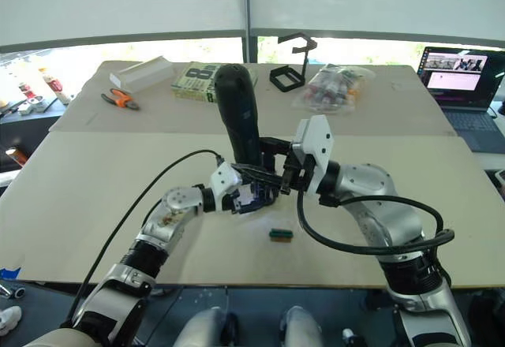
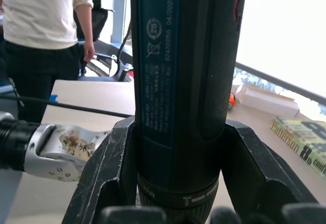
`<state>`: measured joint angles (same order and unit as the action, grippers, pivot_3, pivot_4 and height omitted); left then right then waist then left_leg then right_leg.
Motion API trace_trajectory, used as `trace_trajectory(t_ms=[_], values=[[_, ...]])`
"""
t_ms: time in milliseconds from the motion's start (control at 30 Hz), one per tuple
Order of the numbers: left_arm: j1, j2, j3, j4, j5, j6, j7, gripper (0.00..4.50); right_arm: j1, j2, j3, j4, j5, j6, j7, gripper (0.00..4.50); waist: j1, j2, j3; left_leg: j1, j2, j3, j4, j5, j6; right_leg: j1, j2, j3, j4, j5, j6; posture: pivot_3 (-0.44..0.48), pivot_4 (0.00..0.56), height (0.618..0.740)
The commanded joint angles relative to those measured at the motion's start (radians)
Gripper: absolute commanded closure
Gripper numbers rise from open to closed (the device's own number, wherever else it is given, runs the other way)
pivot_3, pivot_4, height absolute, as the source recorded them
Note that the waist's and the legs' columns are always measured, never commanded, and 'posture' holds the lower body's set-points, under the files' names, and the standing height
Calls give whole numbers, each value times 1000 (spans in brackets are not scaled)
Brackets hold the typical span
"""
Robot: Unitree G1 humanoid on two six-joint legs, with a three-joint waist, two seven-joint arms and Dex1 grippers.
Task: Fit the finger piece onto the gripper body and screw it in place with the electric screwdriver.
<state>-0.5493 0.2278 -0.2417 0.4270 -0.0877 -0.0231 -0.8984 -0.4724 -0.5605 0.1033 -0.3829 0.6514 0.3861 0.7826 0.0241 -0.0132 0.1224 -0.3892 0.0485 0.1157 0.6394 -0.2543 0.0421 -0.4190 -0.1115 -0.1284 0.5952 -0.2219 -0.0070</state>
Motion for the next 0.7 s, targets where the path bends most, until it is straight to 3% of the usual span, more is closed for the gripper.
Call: trace_trajectory(t_ms=[33, 300, 533, 700], values=[[1, 15, 6, 25, 21, 10, 19, 1532, -30, 18, -49, -46, 38, 17, -7, 2579, 1, 0, 1, -2, 0, 0, 0, 4, 6, 0, 1, -1, 0, 2, -1, 0, 150, 740], [8, 17, 6, 16, 18, 28, 14, 1532, -51, 55, -134, -79, 121, 116, -73, 2579, 1, 2, 4, -2, 0, 1, 0, 4, 6, -1, 3, -4, 0, 2, -2, 0, 150, 740], [23, 20, -5, 4, 17, 33, 1, 1532, -73, 56, -137, -49, 71, 142, -126, 2579, -2, 3, 5, -3, 0, 1, 0, 4, 6, -3, 5, -4, 0, 2, -2, 0, 150, 740], [5, 11, -8, 21, 24, 37, 9, 1532, -63, 40, -89, -103, -23, 23, -31, 2579, -3, 3, 5, -3, -1, 2, 0, 4, 6, -2, 6, -4, 0, 2, -2, 0, 150, 740]])
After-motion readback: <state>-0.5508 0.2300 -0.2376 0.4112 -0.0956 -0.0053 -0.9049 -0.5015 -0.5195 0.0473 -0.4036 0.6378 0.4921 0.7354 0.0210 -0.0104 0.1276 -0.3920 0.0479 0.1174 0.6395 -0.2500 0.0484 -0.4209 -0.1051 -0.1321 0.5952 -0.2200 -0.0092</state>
